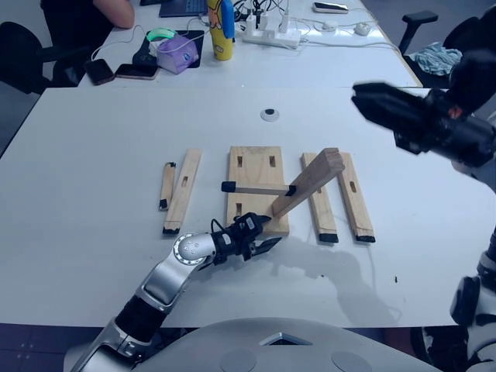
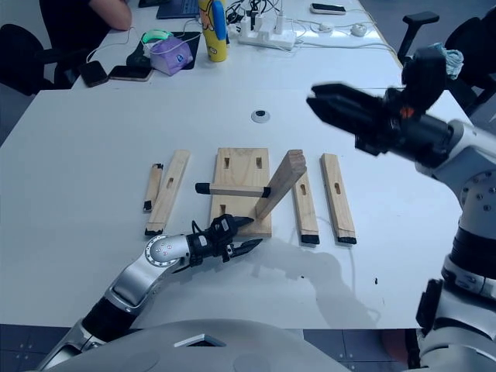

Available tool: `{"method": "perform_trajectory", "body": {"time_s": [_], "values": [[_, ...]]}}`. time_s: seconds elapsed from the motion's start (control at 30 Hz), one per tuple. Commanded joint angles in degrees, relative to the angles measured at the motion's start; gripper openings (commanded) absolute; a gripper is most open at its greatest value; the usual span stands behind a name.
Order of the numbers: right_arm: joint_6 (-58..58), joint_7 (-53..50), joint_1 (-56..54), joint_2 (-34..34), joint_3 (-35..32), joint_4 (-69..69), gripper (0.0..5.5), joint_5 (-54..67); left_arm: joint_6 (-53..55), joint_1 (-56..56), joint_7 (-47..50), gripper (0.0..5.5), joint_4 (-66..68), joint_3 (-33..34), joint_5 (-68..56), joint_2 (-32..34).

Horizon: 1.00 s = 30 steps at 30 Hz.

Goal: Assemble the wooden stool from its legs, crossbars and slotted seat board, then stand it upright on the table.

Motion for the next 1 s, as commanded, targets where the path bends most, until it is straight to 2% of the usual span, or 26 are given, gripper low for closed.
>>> {"method": "perform_trajectory", "body": {"time_s": [0.03, 0.23, 0.43, 0.5, 0.6, 0.63, 0.83, 1.0], "values": [[2.2, -6.2, -4.4, 3.4, -1.2, -2.0, 0.92, 9.1, 5.1, 3.4, 0.1, 2.75, 3.6, 1.4, 1.3, 3.6], [1.8, -12.7, -1.5, 7.2, 0.8, -7.7, 0.02, 16.8, 5.2, 3.1, -0.6, 2.75, 4.4, 1.6, 1.8, 4.1], [-1.5, -19.3, -0.5, 11.8, 1.8, -10.3, 0.02, 21.7, 5.5, 3.7, -1.2, 2.75, 4.5, 1.8, 1.7, 4.9], [-1.6, -18.2, 4.5, 13.0, 6.7, -12.7, 0.02, 15.7, 5.6, 3.5, -1.4, 2.75, 4.6, 1.8, 1.8, 5.0], [-5.3, -15.1, 14.7, 10.8, 19.5, -13.7, 0.02, -3.2, 5.8, 2.5, -2.1, 2.75, 5.0, 1.6, 1.8, 5.1], [-6.4, -15.3, 16.3, 11.6, 20.9, -13.3, 0.02, -6.0, 5.9, 2.3, -2.3, 2.75, 4.9, 1.6, 1.8, 5.3], [-10.7, -18.5, 7.3, 18.8, 14.6, -13.3, 0.02, 4.5, 6.2, 2.9, -2.9, 2.75, 4.7, 1.6, 1.8, 6.1], [-11.8, -21.9, 2.5, 18.1, 6.8, -8.6, 0.02, 12.0, 5.4, 3.1, -2.5, 2.75, 5.1, 2.1, 1.4, 5.8]]}}
